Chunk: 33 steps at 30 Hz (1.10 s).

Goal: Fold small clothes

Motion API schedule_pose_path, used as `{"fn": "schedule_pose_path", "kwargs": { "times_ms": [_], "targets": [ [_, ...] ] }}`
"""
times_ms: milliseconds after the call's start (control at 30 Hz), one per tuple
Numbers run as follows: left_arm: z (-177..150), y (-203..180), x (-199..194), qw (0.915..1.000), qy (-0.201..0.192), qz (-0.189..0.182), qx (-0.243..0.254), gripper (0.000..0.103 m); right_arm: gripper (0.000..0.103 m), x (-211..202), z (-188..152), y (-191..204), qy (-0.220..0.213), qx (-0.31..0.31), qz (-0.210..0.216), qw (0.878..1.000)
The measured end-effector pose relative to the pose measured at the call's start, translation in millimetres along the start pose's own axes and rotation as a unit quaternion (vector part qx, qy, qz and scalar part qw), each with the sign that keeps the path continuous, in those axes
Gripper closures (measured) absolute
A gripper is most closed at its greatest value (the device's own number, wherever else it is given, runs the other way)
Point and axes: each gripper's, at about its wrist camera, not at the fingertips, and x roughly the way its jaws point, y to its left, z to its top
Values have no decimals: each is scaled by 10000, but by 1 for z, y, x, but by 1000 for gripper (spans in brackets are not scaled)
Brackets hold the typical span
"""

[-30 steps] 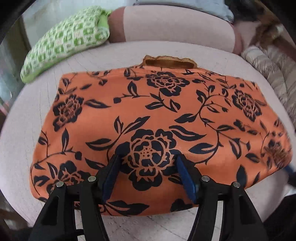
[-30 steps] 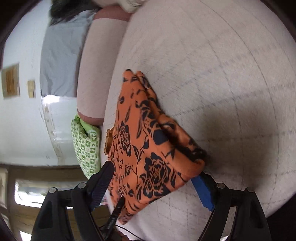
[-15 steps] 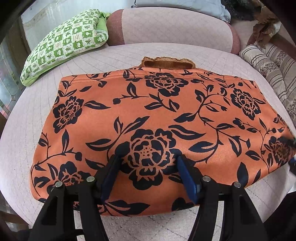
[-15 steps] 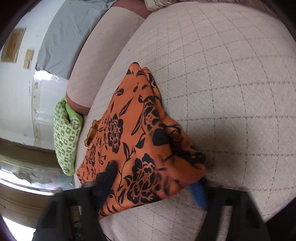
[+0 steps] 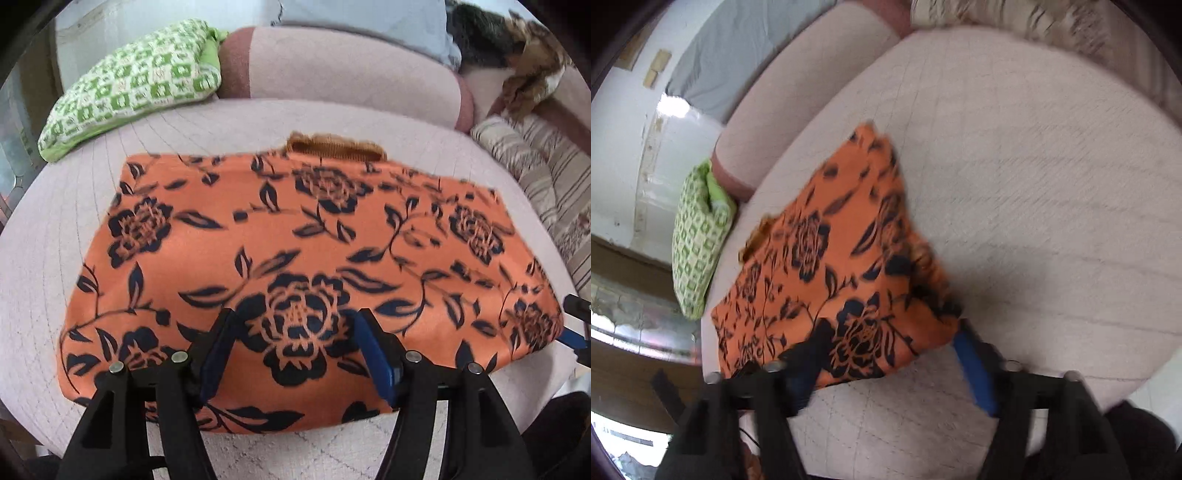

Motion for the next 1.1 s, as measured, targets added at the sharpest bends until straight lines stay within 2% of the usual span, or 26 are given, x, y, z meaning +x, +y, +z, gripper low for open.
{"fn": "schedule_pose_path", "kwargs": {
  "times_ms": [67,133,233,367,400,433,467,533,600,700,733,767,833,967,1100],
  "targets": [
    [1,-1,-1,9999,-120,-26,26,36,30,-13,8,-3,-154,18,-8,9999],
    [-2,-4,10,9999,55,-13,100,36,30,-16,23,-3,-272,59,40,9996],
    [-7,-11,15,9994,-49,144,308,34,30,12,51,4,53,-18,537,9985],
    [-6,-9,17,9994,-37,97,320,32,32,63,75,16,540,-316,397,9973],
    [-6,-9,17,9994,-45,81,339,32,38,78,76,18,781,-388,458,9951],
    [-7,-9,17,9993,-58,82,356,32,60,82,76,22,808,-510,436,9945],
    [-7,-8,17,9993,-66,83,358,32,71,81,73,33,807,-774,334,9932],
    [-7,-9,18,9994,-79,102,326,31,75,74,65,49,638,-1179,70,9909],
    [-7,-11,18,9993,-81,128,343,30,75,81,60,48,647,-1279,-318,9892],
    [-8,-8,17,9993,-82,74,344,30,67,86,58,44,593,-1089,-303,9918],
    [-8,-8,17,9994,-80,59,341,30,56,84,56,50,550,-1135,-284,9916],
    [-9,-8,16,9993,-82,58,359,30,40,83,56,52,555,-1167,-298,9912],
    [-10,-8,16,9993,-93,60,367,30,38,76,58,57,481,-1129,-282,9920],
    [-10,-8,16,9993,-87,39,369,30,32,70,82,56,176,-769,-214,9967],
    [-10,-8,17,9993,-89,32,375,29,32,90,108,60,267,-562,48,9980]
  ]
}}
